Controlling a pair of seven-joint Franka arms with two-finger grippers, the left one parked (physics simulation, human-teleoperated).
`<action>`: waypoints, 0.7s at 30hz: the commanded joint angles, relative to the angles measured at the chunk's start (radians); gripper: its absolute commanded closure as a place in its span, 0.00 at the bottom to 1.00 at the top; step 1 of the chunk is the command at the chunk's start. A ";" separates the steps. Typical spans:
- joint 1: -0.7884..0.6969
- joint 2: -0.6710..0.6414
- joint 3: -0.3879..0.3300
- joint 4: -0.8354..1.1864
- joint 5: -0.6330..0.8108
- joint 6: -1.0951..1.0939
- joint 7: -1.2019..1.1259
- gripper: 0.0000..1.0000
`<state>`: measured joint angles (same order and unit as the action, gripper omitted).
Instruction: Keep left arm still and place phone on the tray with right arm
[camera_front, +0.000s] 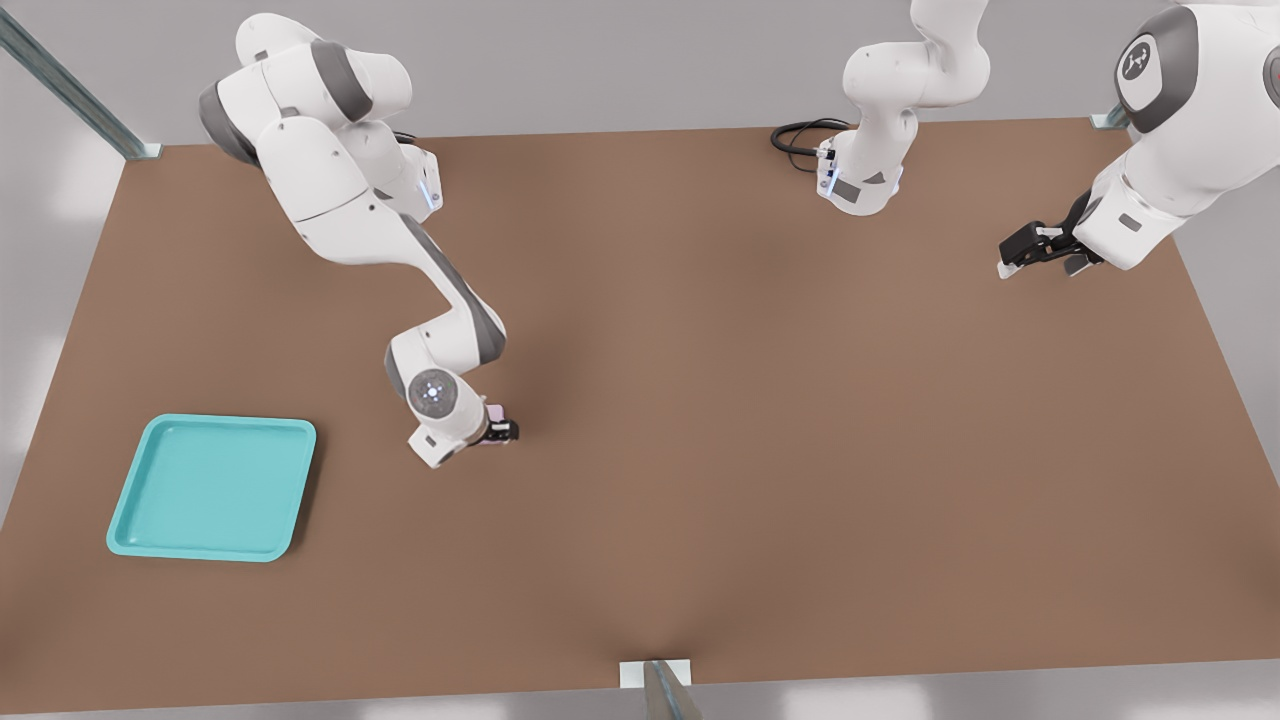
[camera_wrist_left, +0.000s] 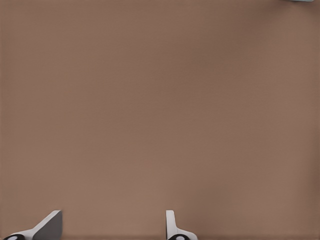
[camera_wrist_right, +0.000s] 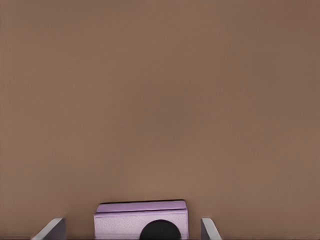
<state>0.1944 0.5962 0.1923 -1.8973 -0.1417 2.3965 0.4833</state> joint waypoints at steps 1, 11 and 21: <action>0.000 -0.003 0.006 -0.014 -0.003 0.004 0.018 0.00; -0.001 -0.006 0.015 -0.059 -0.003 0.050 0.028 0.00; -0.007 -0.003 0.015 -0.083 -0.004 0.075 0.028 0.00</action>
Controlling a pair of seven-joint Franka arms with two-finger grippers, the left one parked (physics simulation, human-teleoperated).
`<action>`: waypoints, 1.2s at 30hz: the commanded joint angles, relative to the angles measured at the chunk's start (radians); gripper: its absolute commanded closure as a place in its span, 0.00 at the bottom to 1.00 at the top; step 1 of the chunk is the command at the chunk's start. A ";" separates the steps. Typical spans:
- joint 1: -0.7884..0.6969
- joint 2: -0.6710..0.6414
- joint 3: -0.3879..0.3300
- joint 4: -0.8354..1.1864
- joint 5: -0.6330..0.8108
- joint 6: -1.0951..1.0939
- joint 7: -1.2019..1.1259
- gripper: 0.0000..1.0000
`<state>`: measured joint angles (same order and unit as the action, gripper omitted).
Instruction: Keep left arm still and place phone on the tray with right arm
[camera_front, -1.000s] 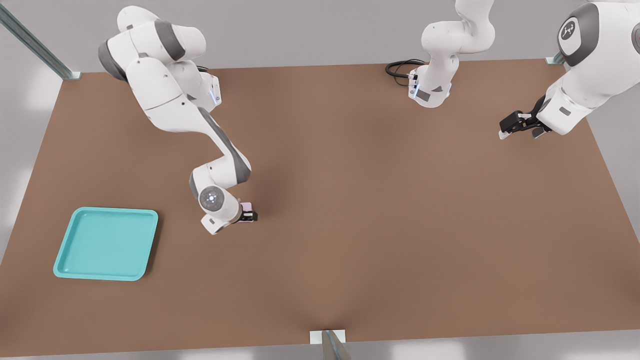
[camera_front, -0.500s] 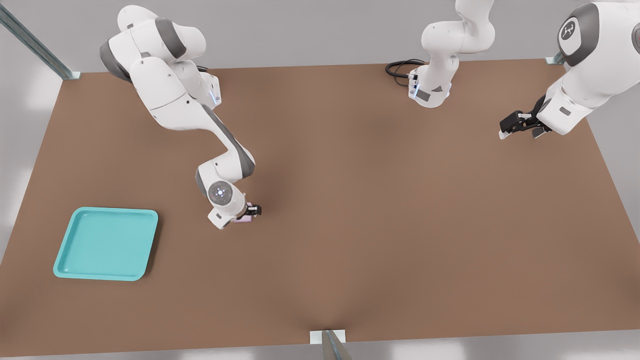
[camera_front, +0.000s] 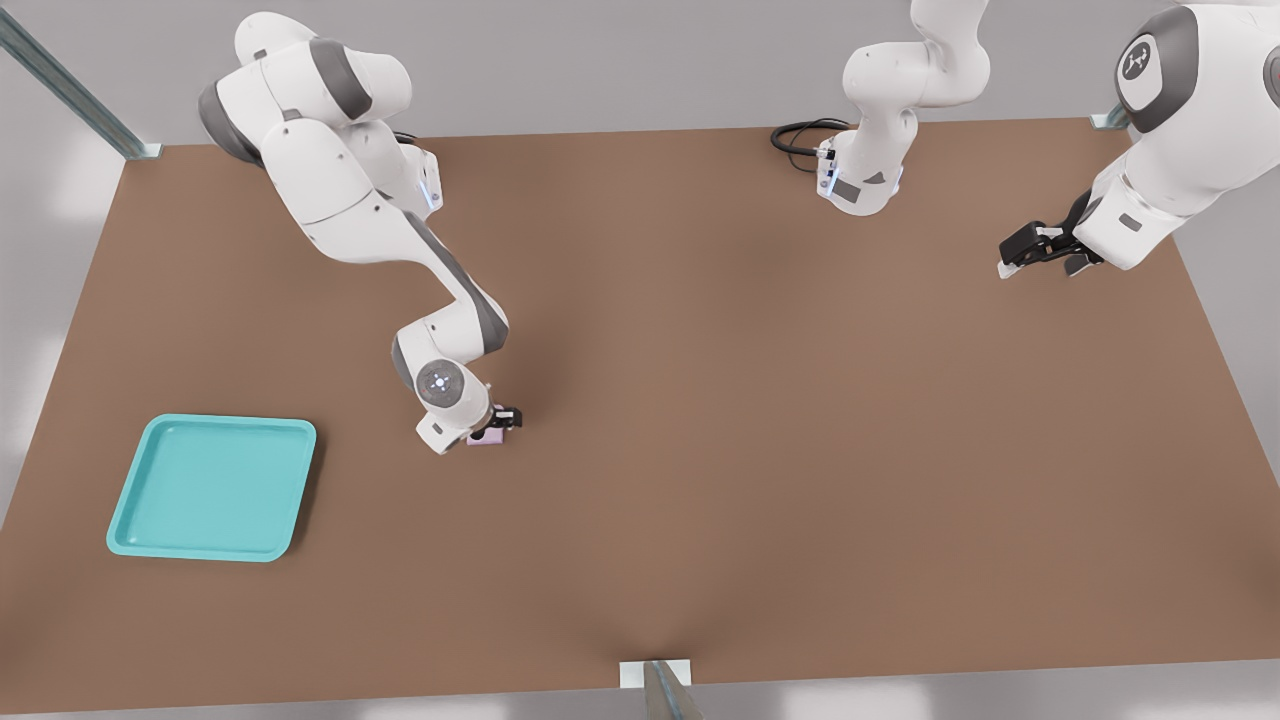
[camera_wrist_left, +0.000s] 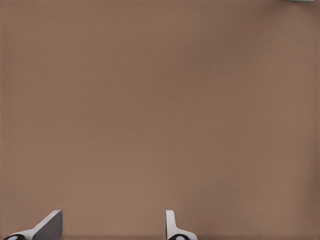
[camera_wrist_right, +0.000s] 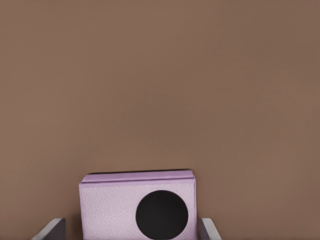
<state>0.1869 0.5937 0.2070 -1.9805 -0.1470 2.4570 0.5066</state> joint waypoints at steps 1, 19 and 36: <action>-0.003 0.000 0.000 0.000 0.001 0.014 0.004 0.00; -0.004 -0.048 0.000 0.002 -0.019 -0.001 0.006 0.20; -0.544 -0.157 -0.001 0.043 -0.054 -0.023 -0.654 0.22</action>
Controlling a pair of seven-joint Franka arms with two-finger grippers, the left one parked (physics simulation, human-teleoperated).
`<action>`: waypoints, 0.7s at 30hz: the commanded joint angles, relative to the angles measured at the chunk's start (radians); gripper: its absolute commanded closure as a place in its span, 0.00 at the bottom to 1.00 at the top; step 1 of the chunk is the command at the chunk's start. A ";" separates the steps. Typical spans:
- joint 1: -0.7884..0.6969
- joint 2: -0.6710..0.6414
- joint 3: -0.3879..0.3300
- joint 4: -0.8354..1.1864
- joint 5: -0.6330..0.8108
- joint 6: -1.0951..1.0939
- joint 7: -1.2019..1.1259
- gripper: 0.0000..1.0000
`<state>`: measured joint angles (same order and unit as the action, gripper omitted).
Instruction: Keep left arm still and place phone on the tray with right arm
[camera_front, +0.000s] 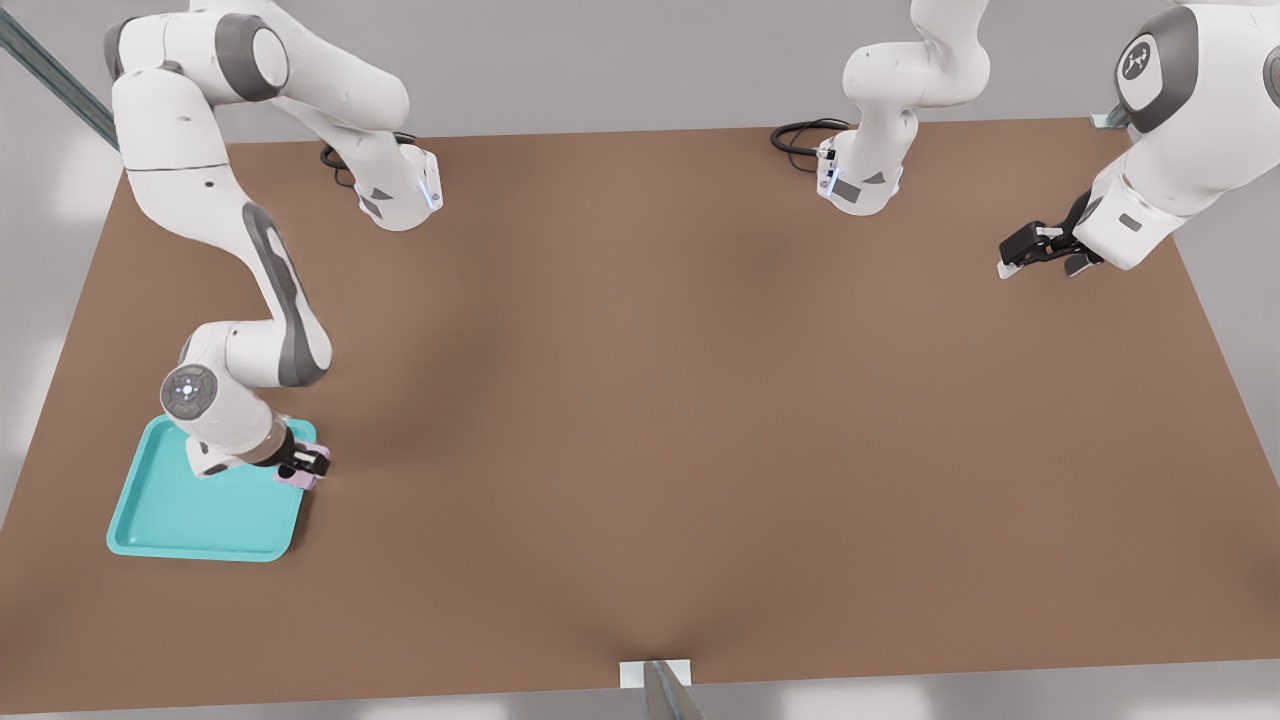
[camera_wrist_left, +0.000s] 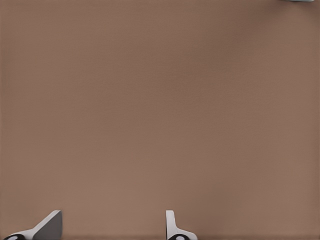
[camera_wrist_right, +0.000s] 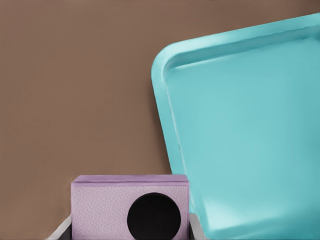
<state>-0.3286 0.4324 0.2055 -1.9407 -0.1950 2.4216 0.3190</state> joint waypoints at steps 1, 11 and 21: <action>-0.070 0.019 0.000 0.020 -0.006 0.016 -0.530 0.22; -0.256 0.322 -0.003 0.310 0.000 0.014 -0.900 0.17; 0.066 -0.187 0.033 0.477 0.017 -0.621 -0.466 0.00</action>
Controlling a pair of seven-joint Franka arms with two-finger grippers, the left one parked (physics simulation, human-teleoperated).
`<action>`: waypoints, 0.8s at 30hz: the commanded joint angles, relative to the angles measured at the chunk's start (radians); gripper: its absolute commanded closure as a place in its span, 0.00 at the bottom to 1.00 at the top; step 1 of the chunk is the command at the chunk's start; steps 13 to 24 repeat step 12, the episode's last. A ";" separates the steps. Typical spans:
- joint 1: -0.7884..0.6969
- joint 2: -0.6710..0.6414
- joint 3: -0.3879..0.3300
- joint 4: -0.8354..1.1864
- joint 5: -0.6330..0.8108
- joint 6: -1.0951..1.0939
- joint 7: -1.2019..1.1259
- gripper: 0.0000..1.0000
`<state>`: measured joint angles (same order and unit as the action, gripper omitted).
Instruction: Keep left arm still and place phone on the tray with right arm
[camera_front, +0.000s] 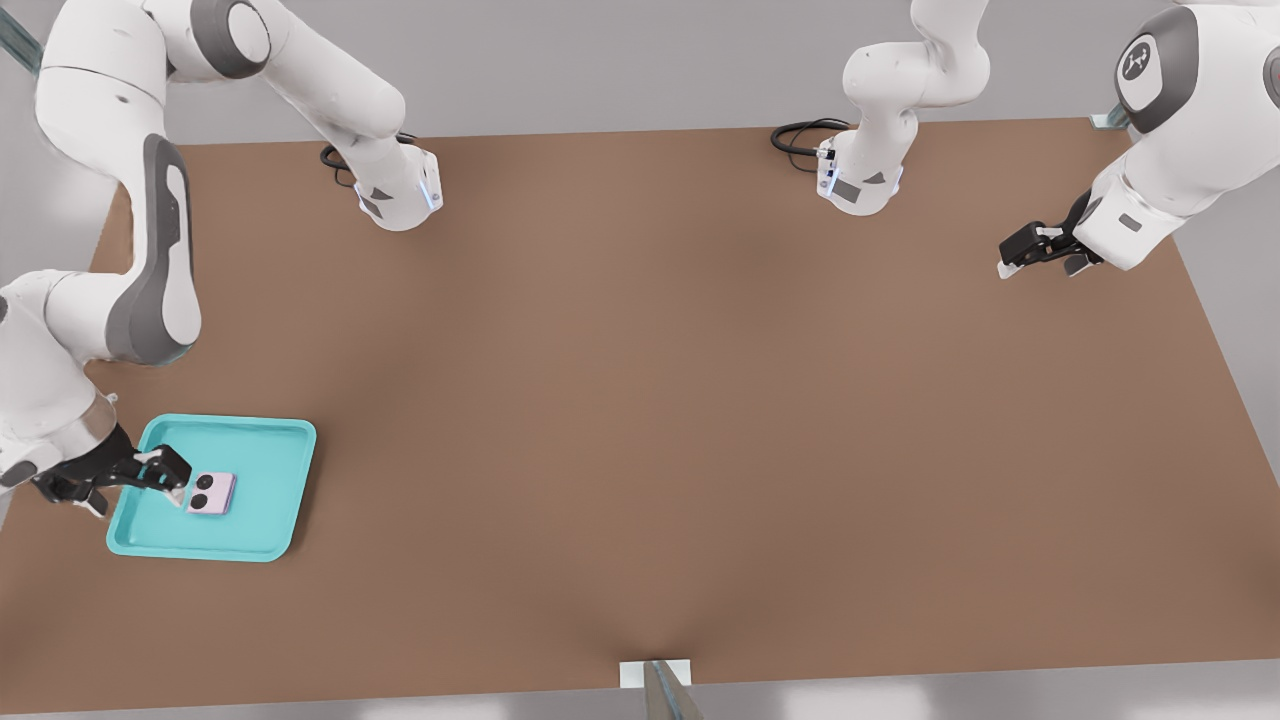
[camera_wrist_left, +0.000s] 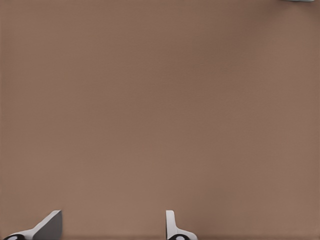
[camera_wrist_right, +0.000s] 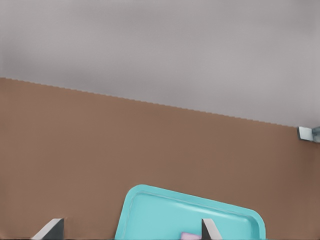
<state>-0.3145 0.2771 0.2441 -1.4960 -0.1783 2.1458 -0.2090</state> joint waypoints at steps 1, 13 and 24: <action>0.264 -0.149 -0.252 -0.029 0.121 -0.386 0.062 0.01; 0.341 -0.253 -0.321 -0.115 0.140 -0.477 0.137 0.00; 0.341 -0.253 -0.321 -0.115 0.140 -0.477 0.137 0.00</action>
